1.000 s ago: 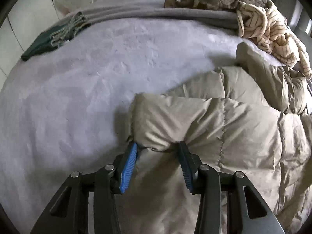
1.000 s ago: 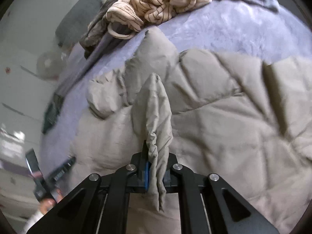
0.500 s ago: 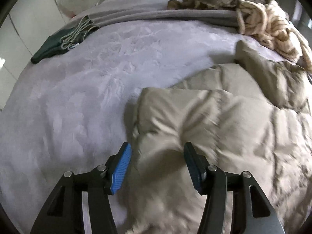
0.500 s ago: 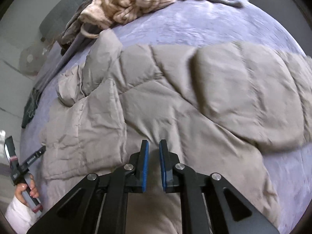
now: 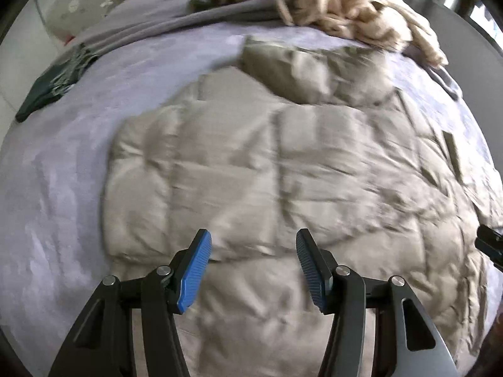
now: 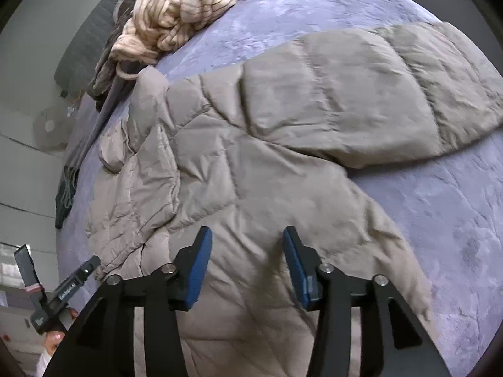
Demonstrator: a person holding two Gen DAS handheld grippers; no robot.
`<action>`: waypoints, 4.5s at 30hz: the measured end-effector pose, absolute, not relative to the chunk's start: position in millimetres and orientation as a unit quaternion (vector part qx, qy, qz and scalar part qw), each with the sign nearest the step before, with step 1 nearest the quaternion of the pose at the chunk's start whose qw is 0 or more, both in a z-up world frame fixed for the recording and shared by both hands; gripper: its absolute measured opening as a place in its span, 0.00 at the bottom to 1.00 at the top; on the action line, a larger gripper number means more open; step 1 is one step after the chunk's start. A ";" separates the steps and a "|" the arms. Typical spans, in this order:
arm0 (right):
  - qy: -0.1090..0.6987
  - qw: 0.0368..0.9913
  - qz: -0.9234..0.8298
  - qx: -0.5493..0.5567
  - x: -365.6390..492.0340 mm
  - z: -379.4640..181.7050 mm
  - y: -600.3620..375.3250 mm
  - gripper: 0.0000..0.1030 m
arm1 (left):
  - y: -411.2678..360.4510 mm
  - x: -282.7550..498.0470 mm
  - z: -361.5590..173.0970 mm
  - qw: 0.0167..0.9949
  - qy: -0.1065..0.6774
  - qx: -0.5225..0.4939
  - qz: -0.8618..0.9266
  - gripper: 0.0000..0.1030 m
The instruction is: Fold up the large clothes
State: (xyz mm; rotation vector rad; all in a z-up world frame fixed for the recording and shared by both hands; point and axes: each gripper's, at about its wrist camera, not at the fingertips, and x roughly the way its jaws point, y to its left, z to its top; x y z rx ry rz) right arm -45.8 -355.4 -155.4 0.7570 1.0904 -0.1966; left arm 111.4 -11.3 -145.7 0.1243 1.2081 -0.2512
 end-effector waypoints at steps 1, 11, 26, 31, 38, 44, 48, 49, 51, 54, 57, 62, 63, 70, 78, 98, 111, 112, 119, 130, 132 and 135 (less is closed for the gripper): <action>0.504 0.783 -0.092 0.353 -48.7 -155.0 -359.6 0.59 | -19.9 107.1 -144.8 0.812 0.568 0.060 -0.121 0.84; 0.477 0.773 -0.140 0.396 -99.6 -157.5 -429.8 0.72 | -86.6 86.1 -138.4 0.807 0.567 0.065 -0.151 0.95; 0.403 0.749 -0.224 0.477 -151.6 -176.2 -535.6 0.88 | -162.7 73.1 -140.0 0.794 0.569 0.100 -0.189 1.00; 0.354 0.736 -0.234 0.528 -157.5 -191.1 -568.5 1.00 | -174.3 72.8 -148.0 0.778 0.587 0.102 -0.202 1.00; 0.298 0.704 -0.191 0.616 -144.1 -209.5 -608.8 1.00 | -186.2 70.1 -149.0 0.778 0.585 0.103 -0.205 1.00; 0.243 0.687 -0.176 0.662 -127.7 -210.9 -631.6 1.00 | -185.6 73.7 -143.3 0.785 0.578 0.096 -0.201 1.00; 0.233 0.667 -0.167 0.687 -122.2 -213.7 -637.4 0.69 | -179.0 77.9 -140.9 0.790 0.575 0.089 -0.195 1.00; 0.246 0.655 -0.163 0.696 -118.8 -217.5 -637.8 0.25 | -176.3 78.8 -140.1 0.791 0.574 0.087 -0.193 1.00; 0.261 0.637 -0.162 0.707 -116.1 -224.2 -638.5 0.10 | -168.8 80.5 -137.9 0.793 0.573 0.083 -0.187 1.00; 0.246 0.658 -0.159 0.694 -113.9 -208.5 -634.1 0.08 | -153.4 84.3 -132.9 0.801 0.567 0.074 -0.177 1.00; 0.250 0.690 -0.138 0.665 -100.7 -182.6 -623.0 0.08 | -136.4 88.1 -129.6 0.808 0.562 0.068 -0.162 1.00; 0.284 0.771 -0.091 0.562 -54.4 -119.7 -577.7 0.08 | -104.0 94.4 -124.9 0.817 0.556 0.051 -0.143 1.00; 0.292 0.787 -0.080 0.537 -41.7 -107.0 -562.9 0.08 | -95.6 95.0 -124.3 0.819 0.554 0.048 -0.139 1.00; 0.358 0.883 0.015 0.303 44.1 -42.4 -408.9 0.08 | -34.8 105.2 -127.4 0.829 0.549 0.030 -0.103 1.00; 0.472 0.859 0.097 0.173 96.5 -115.2 -249.7 0.08 | 44.3 117.8 -136.2 0.837 0.546 0.012 -0.042 1.00; 0.479 0.793 0.021 0.375 62.7 -148.8 -306.7 0.65 | 50.8 149.9 -151.1 0.837 0.543 -0.033 -0.063 1.00; 0.449 0.844 0.085 0.280 115.9 -106.6 -252.5 0.11 | 105.5 160.7 -143.9 0.828 0.534 -0.146 -0.089 1.00; 0.455 0.849 0.098 0.250 117.2 -105.3 -235.5 0.11 | 108.5 160.8 -144.0 0.825 0.535 -0.157 -0.097 1.00; 0.530 0.828 0.156 0.101 107.0 -133.8 -139.4 0.36 | 106.3 162.6 -143.8 0.801 0.538 -0.208 -0.160 1.00; 0.566 0.785 0.076 0.240 42.7 -152.5 -256.9 0.53 | 49.5 184.7 -163.8 0.757 0.566 -0.221 -0.240 1.00; 0.561 0.772 0.036 0.296 24.1 -161.7 -297.2 0.53 | 35.4 190.5 -168.1 0.755 0.569 -0.216 -0.247 1.00; 0.530 0.754 -0.022 0.387 1.9 -171.8 -351.0 0.53 | 13.6 196.9 -170.7 0.752 0.572 -0.206 -0.254 0.88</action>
